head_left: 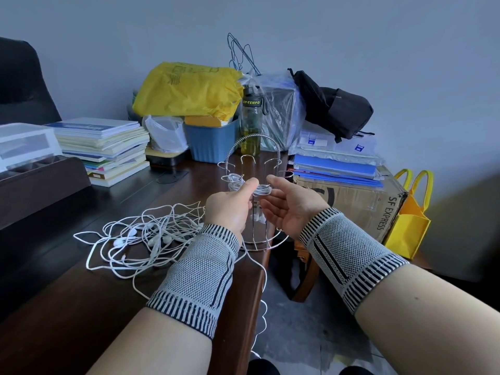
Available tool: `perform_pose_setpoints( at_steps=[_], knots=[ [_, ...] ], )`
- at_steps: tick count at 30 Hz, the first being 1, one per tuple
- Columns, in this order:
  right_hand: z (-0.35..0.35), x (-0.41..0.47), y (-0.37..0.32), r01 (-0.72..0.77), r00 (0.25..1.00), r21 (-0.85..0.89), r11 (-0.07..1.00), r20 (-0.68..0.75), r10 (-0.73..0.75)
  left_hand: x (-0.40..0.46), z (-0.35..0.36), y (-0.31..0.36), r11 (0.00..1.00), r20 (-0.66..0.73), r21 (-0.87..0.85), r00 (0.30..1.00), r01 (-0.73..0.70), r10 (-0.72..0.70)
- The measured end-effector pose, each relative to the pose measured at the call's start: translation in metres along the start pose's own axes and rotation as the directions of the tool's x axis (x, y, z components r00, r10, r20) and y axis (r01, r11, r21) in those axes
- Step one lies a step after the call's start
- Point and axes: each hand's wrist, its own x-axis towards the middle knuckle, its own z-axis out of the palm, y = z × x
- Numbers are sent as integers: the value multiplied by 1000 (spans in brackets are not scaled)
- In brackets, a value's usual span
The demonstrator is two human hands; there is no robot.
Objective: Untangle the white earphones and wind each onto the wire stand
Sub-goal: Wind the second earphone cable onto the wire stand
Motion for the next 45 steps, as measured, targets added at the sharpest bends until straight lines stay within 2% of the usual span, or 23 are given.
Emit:
perform_pose_setpoints(
  at_steps=[7, 10, 12, 14, 15, 16, 17, 19, 20, 22, 26, 27, 29, 30, 32, 34, 36, 37, 40, 45],
  knots=[
    [-1, -2, 2, 55, 998, -44, 998, -4, -55, -6, -3, 2, 999, 21, 36, 1000, 7, -8],
    [-4, -2, 7, 107, 992, -87, 991, -53, -111, -11, -10, 7, 998, 49, 69, 999, -13, 10],
    [-7, -3, 12, 180, 981, -89, 980, -60, -186, -14, -17, 9, 989, 62, 139, 997, -45, 36],
    [-10, -6, 17, 330, 943, -124, 936, -3, -333, -15, -24, 7, 955, 88, 270, 991, -119, 98],
    [-12, -6, 20, 440, 897, -208, 874, 51, -439, -15, -26, 6, 918, 115, 354, 982, -179, 147],
    [-14, -8, 24, 557, 826, -329, 762, 129, -548, -16, -28, 4, 863, 147, 441, 968, -248, 204],
    [-16, -8, 28, 658, 740, -451, 603, 235, -631, -17, -29, 3, 788, 181, 529, 949, -316, 259],
    [-16, -9, 36, 745, 607, -602, 287, 433, -666, -21, -28, 2, 597, 259, 686, 907, -415, 332],
    [-15, -8, 38, 746, 583, -638, 190, 488, -650, -24, -28, 3, 499, 302, 743, 888, -447, 346],
    [-14, -5, 42, 727, 578, -674, 130, 499, -646, -32, -27, 8, 372, 366, 793, 865, -482, 343],
    [-18, 1, 40, 665, 604, -722, 192, 369, -707, -42, -34, 22, 354, 426, 781, 853, -514, 300],
    [-19, 1, 40, 655, 621, -717, 238, 330, -711, -42, -37, 26, 344, 436, 785, 853, -516, 286],
    [-21, 0, 43, 662, 658, -631, 404, 232, -716, -39, -45, 32, 346, 451, 785, 857, -514, 249],
    [-21, 0, 44, 665, 690, -534, 522, 174, -702, -38, -50, 35, 380, 452, 776, 864, -504, 223],
    [-21, 1, 47, 613, 778, -301, 731, 65, -625, -38, -56, 40, 526, 455, 710, 875, -469, 167],
    [-21, 4, 48, 521, 852, -87, 849, 0, -523, -37, -54, 41, 721, 465, 538, 868, -436, 178],
    [-21, 6, 47, 445, 896, 47, 894, -32, -444, -36, -46, 41, 835, 455, 367, 862, -411, 224],
    [-21, 6, 47, 437, 899, 48, 898, -49, -435, -36, -40, 40, 860, 452, 311, 859, -403, 239],
    [-23, 7, 43, 471, 875, -42, 881, -104, -473, -36, -23, 40, 901, 437, 211, 861, -380, 261],
    [-28, 14, 37, 441, 891, 3, 898, -123, -437, -32, -10, 38, 957, 351, 128, 914, -261, 202]
  ],
)
